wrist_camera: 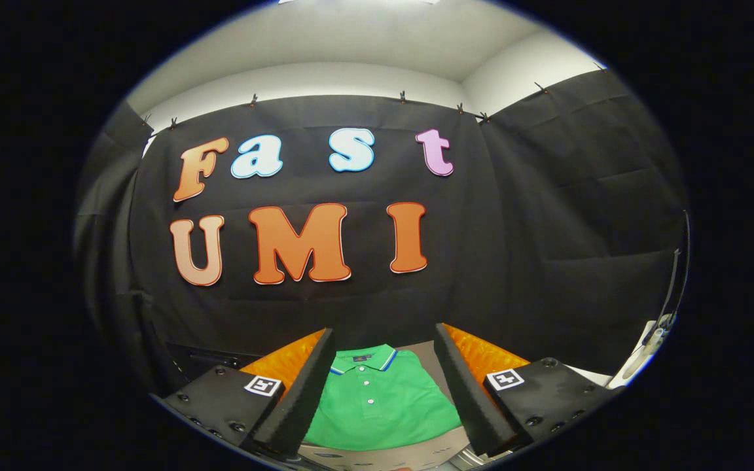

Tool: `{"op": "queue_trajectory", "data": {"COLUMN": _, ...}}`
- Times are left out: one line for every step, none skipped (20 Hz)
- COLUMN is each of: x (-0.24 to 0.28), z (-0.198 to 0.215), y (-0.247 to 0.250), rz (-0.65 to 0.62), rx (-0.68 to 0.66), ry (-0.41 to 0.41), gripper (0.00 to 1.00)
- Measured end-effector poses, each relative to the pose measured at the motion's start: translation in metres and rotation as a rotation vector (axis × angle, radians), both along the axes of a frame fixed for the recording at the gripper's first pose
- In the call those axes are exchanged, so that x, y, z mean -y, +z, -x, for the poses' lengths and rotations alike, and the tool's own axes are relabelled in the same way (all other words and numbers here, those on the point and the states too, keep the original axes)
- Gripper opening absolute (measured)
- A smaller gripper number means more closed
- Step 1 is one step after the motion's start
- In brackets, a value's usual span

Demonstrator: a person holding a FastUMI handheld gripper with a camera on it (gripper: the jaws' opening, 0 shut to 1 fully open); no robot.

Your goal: Put the clothes into the washing machine and then close the washing machine lid.

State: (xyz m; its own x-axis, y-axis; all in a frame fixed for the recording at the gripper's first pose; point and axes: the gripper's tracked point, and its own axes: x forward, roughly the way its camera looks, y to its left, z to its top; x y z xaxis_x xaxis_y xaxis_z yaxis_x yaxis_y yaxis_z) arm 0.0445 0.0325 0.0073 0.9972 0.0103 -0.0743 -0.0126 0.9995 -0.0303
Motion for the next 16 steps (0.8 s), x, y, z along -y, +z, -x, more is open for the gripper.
{"op": "queue_trajectory", "data": {"x": 0.0, "z": -0.009, "y": 0.003, "rz": -0.007, "rx": -0.022, "ry": 0.005, "gripper": 0.98}}
{"op": "queue_trajectory", "data": {"x": 0.003, "z": -0.021, "y": 0.0, "rz": -0.001, "rx": -0.067, "ry": 0.009, "gripper": 0.98}}
{"op": "queue_trajectory", "data": {"x": 0.003, "z": -0.034, "y": -0.005, "rz": 0.012, "rx": -0.113, "ry": 0.014, "gripper": 0.98}}
{"op": "queue_trajectory", "data": {"x": 0.002, "z": -0.048, "y": -0.009, "rz": 0.031, "rx": -0.165, "ry": 0.025, "gripper": 0.98}}
{"op": "queue_trajectory", "data": {"x": 0.001, "z": -0.061, "y": -0.019, "rz": 0.049, "rx": -0.229, "ry": 0.03, "gripper": 0.98}}
{"op": "queue_trajectory", "data": {"x": -0.001, "z": -0.073, "y": -0.031, "rz": 0.06, "rx": -0.3, "ry": 0.041, "gripper": 0.98}}
{"op": "queue_trajectory", "data": {"x": -0.006, "z": -0.084, "y": -0.045, "rz": 0.066, "rx": -0.375, "ry": 0.056, "gripper": 0.99}}
{"op": "queue_trajectory", "data": {"x": -0.011, "z": -0.091, "y": -0.061, "rz": 0.075, "rx": -0.456, "ry": 0.073, "gripper": 0.98}}
{"op": "queue_trajectory", "data": {"x": -0.014, "z": -0.097, "y": -0.08, "rz": 0.096, "rx": -0.544, "ry": 0.089, "gripper": 0.99}}
{"op": "queue_trajectory", "data": {"x": -0.018, "z": -0.105, "y": -0.096, "rz": 0.114, "rx": -0.611, "ry": 0.105, "gripper": 0.99}}
{"op": "queue_trajectory", "data": {"x": -0.02, "z": -0.111, "y": -0.11, "rz": 0.134, "rx": -0.671, "ry": 0.119, "gripper": 0.99}}
{"op": "queue_trajectory", "data": {"x": -0.023, "z": -0.114, "y": -0.125, "rz": 0.152, "rx": -0.742, "ry": 0.131, "gripper": 0.99}}
{"op": "queue_trajectory", "data": {"x": -0.026, "z": -0.113, "y": -0.137, "rz": 0.16, "rx": -0.814, "ry": 0.145, "gripper": 0.98}}
{"op": "queue_trajectory", "data": {"x": -0.028, "z": -0.113, "y": -0.149, "rz": 0.168, "rx": -0.879, "ry": 0.156, "gripper": 0.98}}
{"op": "queue_trajectory", "data": {"x": -0.026, "z": -0.112, "y": -0.16, "rz": 0.181, "rx": -0.941, "ry": 0.153, "gripper": 0.98}}
{"op": "queue_trajectory", "data": {"x": -0.026, "z": -0.115, "y": -0.169, "rz": 0.186, "rx": -0.977, "ry": 0.148, "gripper": 0.97}}
